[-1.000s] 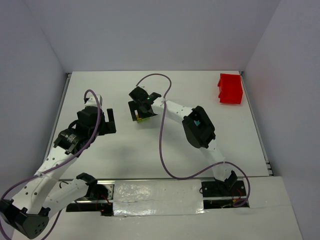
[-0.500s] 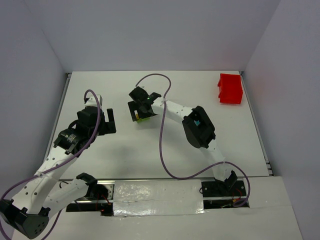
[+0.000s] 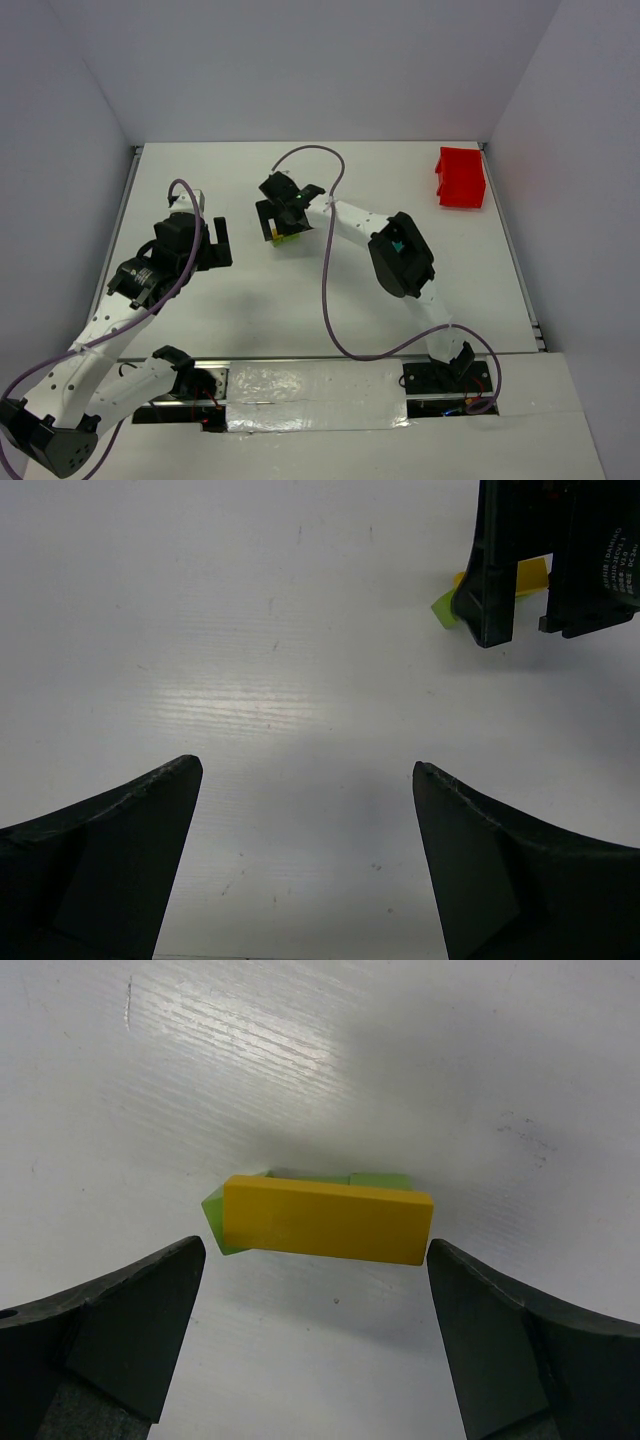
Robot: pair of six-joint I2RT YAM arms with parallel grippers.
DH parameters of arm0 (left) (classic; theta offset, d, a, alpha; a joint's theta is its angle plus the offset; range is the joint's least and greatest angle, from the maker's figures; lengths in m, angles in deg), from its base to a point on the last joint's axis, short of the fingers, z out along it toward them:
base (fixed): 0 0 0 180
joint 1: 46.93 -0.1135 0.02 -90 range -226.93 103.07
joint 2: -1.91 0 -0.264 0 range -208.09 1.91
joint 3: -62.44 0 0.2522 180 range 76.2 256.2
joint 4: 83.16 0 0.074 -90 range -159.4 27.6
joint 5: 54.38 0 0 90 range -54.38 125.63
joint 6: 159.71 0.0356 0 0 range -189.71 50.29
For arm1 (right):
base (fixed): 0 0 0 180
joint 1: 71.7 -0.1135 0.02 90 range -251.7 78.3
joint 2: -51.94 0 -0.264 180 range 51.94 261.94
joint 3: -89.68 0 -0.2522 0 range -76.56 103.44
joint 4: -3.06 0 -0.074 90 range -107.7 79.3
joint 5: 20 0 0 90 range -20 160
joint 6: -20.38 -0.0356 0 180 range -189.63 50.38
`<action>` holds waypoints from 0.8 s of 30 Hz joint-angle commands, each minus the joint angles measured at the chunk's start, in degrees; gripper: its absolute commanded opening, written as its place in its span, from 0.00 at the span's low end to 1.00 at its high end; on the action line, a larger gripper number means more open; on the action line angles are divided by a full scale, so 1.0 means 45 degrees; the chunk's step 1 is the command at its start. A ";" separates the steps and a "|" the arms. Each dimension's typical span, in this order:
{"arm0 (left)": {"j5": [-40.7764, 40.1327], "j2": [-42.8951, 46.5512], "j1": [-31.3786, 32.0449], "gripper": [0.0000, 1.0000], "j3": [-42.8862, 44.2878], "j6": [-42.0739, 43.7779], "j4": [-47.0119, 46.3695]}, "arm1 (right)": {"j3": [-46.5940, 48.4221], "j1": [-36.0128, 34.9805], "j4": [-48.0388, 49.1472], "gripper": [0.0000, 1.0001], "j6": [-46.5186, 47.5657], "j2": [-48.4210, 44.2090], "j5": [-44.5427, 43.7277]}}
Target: Build the wood block tower
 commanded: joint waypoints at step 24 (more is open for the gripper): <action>0.0121 0.0071 -0.0051 1.00 -0.0007 0.0367 -0.0487 | -0.0210 -0.1136 0.1005 1.00 0.2715 -0.1241 -0.1701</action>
